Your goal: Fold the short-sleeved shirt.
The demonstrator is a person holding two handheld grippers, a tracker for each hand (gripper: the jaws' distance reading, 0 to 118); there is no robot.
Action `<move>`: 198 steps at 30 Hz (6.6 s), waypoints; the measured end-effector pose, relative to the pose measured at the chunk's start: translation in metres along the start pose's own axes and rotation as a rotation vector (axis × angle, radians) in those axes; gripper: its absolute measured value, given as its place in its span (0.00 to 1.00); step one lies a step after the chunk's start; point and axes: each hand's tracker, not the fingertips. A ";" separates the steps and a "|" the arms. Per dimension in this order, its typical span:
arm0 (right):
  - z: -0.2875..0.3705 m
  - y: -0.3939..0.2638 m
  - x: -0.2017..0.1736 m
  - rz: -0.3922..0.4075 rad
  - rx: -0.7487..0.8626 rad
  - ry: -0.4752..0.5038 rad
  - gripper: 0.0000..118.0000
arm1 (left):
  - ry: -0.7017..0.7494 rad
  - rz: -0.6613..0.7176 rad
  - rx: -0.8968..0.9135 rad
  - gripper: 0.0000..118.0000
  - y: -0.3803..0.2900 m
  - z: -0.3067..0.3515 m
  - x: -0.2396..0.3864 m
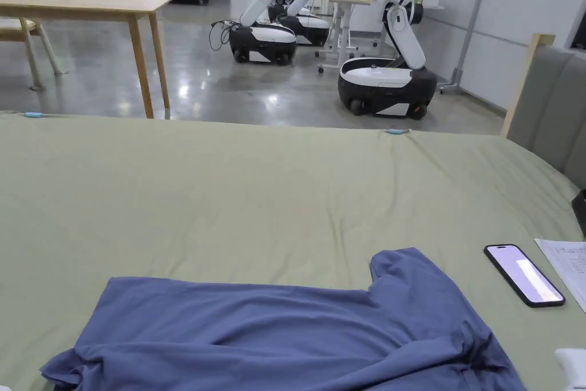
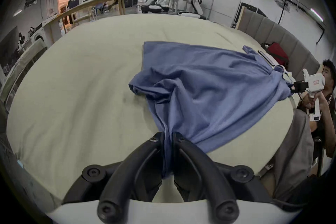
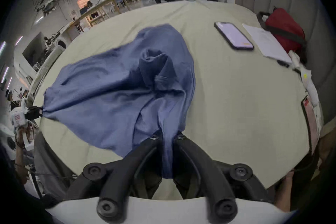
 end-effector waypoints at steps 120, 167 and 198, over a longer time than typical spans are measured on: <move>0.049 -0.023 -0.035 0.295 0.065 -0.064 0.02 | -0.160 0.022 0.037 0.05 0.007 0.019 0.002; 0.238 -0.102 -0.096 0.107 0.679 0.155 0.00 | -0.509 0.644 0.200 1.00 -0.007 -0.002 -0.078; 0.220 -0.089 -0.096 0.082 0.627 0.141 0.00 | -0.219 0.693 0.234 0.14 -0.009 0.070 -0.145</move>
